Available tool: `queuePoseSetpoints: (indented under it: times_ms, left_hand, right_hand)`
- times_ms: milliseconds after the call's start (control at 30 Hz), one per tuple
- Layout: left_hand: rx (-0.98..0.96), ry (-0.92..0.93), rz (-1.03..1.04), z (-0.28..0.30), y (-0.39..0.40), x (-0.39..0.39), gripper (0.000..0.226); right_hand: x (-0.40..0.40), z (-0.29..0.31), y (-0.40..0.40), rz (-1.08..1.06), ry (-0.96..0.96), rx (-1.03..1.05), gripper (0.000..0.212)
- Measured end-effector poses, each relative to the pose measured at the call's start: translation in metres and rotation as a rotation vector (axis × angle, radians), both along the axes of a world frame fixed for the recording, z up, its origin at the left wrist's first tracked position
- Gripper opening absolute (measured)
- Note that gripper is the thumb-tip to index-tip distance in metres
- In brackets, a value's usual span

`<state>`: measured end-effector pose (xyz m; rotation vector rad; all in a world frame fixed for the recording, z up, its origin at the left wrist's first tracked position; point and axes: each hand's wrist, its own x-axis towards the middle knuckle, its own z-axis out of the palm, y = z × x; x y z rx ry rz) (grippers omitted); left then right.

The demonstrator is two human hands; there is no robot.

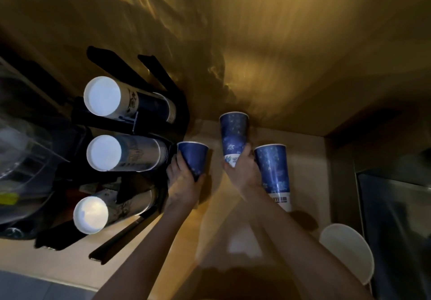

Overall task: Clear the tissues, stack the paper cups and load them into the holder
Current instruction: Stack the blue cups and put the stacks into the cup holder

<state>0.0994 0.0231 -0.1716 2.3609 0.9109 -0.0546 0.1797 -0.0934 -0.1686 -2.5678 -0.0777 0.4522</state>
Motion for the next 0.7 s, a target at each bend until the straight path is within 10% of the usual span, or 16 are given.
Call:
queuePoseSetpoints:
  times_ms: [233,700]
  left_hand:
    - [0.014,0.085,0.017,0.007,-0.005,-0.007,0.095]
    - [-0.370,-0.409,-0.087,0.037,-0.037,-0.022,0.093]
  right_hand:
    - [-0.001,0.008,-0.008,-0.089,0.129,0.118,0.075]
    - [-0.001,0.093,-0.068,-0.231,0.257,0.708,0.034]
